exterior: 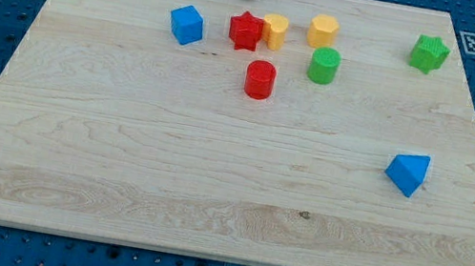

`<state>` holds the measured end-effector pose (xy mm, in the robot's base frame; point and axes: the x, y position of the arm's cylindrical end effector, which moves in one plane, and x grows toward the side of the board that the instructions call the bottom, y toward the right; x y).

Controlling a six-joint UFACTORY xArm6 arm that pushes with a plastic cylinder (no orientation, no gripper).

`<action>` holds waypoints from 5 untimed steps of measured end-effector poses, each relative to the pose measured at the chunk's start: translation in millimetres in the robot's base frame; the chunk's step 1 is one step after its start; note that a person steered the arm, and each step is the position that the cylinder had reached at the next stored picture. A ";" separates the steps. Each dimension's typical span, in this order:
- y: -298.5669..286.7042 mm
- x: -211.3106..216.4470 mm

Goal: Move the blue cube to the top left of the red star

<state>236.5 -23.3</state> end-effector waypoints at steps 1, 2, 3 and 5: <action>36.0 90.9; 35.5 64.9; -12.3 4.4; -128.3 28.2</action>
<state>264.7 -151.7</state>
